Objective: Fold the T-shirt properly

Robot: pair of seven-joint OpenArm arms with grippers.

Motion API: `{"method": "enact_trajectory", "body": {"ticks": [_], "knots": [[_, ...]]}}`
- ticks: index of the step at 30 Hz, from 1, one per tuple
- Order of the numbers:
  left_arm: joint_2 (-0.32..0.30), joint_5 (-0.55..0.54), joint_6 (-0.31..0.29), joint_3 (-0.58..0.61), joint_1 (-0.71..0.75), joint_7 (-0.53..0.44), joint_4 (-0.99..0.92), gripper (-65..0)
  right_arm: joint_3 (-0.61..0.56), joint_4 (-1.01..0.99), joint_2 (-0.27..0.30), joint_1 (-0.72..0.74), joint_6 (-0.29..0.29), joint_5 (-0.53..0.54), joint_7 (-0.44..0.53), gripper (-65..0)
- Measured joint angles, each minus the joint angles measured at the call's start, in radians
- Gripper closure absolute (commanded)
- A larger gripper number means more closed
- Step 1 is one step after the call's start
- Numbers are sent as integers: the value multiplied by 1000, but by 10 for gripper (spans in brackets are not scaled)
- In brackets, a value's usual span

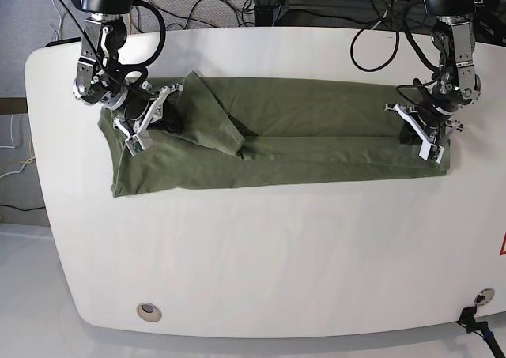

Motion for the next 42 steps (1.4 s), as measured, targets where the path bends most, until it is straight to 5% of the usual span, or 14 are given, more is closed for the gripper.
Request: {"method": "enact_trajectory", "body": {"ticks": [6, 8, 10, 17, 22, 42], "knots": [[2, 9, 3, 35, -24, 90, 47, -33, 1, -23, 9, 25, -2, -4, -7, 0], [7, 6, -10, 12, -5, 109, 111, -231, 1, -23, 10, 25, -3, -4, -7, 0], [6, 9, -4, -29, -10, 148, 159, -354, 1, -23, 8, 24, -3, -3, -7, 0], [-11, -134, -4, -217, -75, 310, 206, -363, 0, -23, 8, 24, -3, -4, -7, 0], [-67, -308, -85, -263, -134, 370, 43, -364, -55, -22, 21, 27, -18, -7, 8, 0], [-148, -322, -102, -258, -125, 384, -154, -426, -56, -22, 16, 27, -18, -10, 12, 0]]}}
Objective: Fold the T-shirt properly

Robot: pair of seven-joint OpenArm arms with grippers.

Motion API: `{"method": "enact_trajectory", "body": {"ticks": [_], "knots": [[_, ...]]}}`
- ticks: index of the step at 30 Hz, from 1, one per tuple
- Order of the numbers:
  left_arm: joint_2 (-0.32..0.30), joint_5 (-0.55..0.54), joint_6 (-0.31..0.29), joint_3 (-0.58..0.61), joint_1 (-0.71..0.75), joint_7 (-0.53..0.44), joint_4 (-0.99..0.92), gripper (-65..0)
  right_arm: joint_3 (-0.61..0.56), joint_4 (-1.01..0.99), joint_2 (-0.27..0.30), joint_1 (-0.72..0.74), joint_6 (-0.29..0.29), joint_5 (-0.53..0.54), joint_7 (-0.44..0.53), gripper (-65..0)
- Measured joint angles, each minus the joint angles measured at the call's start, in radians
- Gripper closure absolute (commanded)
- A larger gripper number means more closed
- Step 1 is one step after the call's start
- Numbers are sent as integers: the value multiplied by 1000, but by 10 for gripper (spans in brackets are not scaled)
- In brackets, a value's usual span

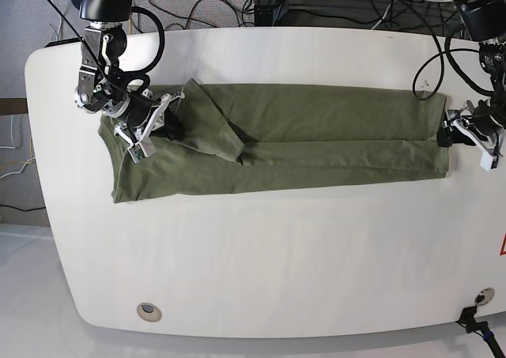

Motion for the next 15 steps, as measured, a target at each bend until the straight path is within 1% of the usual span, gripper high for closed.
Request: {"method": "enact_trajectory", "body": {"ticks": [2, 4, 7, 10, 14, 15], "knots": [[8, 0, -35, 23, 3, 3, -8, -426, 0, 0, 0, 0, 0, -1, 0, 0], [20, 0, -40, 39, 3, 7, -9, -426, 0, 0, 0, 0, 0, 0, 2, 0], [61, -1, -41, 51, -2, -5, -9, -426, 0, 0, 0, 0, 0, -1, 2, 0], [61, -4, -40, 57, -2, -11, -9, -422, -1, 0, 0, 0, 0, 3, 2, 0], [51, -5, -39, 108, -3, -21, -8, -417, 0, 0, 0, 0, 0, 1, 2, 0], [53, -6, -40, 109, -3, -23, -7, -405, 0, 0, 0, -1, 0, 2, 2, 0]]}}
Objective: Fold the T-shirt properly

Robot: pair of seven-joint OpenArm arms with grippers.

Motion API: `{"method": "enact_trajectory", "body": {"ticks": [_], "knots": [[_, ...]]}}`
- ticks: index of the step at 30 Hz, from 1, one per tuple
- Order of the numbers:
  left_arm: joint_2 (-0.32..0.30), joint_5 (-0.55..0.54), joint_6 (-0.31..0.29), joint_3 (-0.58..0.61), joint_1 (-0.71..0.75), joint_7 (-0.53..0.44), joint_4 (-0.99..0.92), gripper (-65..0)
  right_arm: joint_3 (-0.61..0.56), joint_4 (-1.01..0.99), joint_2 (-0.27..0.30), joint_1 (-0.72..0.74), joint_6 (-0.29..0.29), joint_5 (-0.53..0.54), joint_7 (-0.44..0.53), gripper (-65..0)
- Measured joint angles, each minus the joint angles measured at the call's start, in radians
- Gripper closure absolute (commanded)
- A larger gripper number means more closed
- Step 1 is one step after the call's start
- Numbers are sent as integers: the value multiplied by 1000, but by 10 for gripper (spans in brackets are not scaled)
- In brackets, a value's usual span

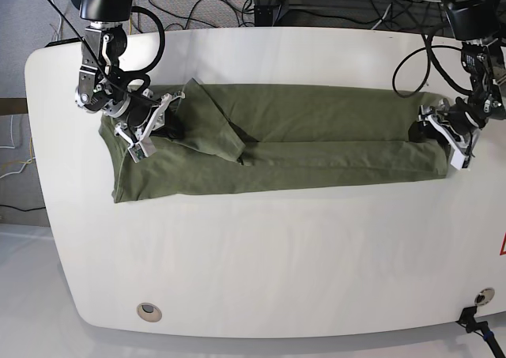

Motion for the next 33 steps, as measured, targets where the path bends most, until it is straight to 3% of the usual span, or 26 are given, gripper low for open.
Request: {"method": "enact_trajectory", "body": {"ticks": [7, 13, 16, 19, 24, 33], "knots": [[27, 5, 4, -4, 5, -34, 0, 0, 0, 0, 0, 0, 0, 0, 0, 0], [29, 9, 1, -2, 16, -37, 39, 0, 2, 0, -1, -2, 0, 1, 0, 0], [36, 2, -5, 0, 50, -40, 172, 0, 2, 0, -3, -2, 0, 2, 1, 0], [83, 1, -4, 6, 86, -34, 312, 0, 2, 0, -3, -2, 0, 2, 0, 0], [93, 10, 0, 90, 101, 55, 477, 0, 2, -1, -3, -2, 0, 4, 0, 0], [239, 20, 4, 230, 61, 102, 546, 0, 2, -1, -13, -3, -1, 3, 0, 0]]}}
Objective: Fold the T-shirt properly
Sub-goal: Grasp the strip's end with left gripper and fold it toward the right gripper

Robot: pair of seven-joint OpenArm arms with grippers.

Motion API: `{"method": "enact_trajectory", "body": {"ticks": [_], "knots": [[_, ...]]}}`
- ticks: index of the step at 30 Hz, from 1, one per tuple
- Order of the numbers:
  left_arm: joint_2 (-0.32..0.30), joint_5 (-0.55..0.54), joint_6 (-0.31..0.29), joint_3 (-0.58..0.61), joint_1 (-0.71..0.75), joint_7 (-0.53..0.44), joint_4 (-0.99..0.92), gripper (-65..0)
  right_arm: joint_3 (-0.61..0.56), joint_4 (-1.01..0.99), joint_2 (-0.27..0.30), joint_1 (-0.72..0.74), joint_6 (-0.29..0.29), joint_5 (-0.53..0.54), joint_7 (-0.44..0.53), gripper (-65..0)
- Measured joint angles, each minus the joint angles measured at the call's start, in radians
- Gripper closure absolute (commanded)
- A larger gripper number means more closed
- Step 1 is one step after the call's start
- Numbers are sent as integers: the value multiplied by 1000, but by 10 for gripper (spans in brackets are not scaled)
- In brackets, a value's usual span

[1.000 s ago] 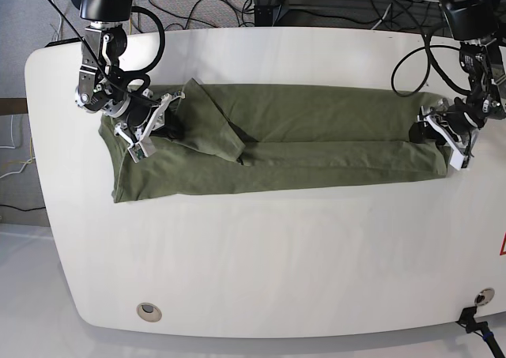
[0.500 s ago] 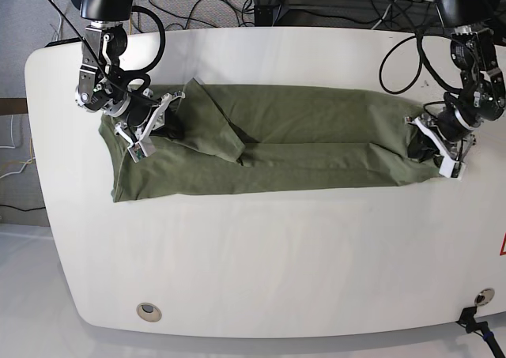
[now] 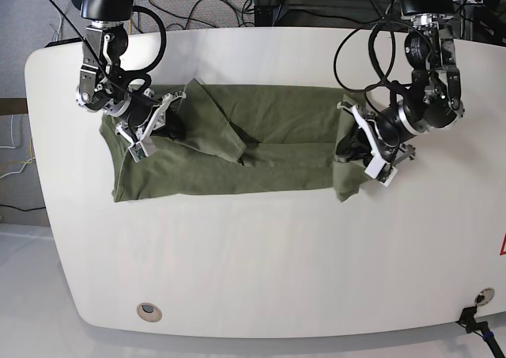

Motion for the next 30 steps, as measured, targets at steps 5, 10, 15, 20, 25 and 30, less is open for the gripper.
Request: {"method": "enact_trajectory", "body": {"ticks": [5, 10, 15, 20, 25, 30], "knots": [[97, -11, 25, 80, -5, -10, 0, 0, 0, 0, -10, 1, 0, 1, 1, 0], [162, -4, 109, 129, -11, -12, -5, 0, 0, 0, -13, 0, 1, 1, 1, 0], [179, 2, 110, 128, -14, -7, -58, -116, 0, 0, -12, 1, 1, 1, 0, 0], [206, -5, 113, 211, -35, -12, -52, -207, 0, 0, -13, 0, 1, 1, 0, 0], [210, -16, 106, 357, -55, -11, 34, -207, 0, 0, -14, 0, 1, 1, 0, 0], [118, 22, 104, 272, -63, -15, 53, -205, -2, 0, -14, 0, 1, 1, 1, 0]]}}
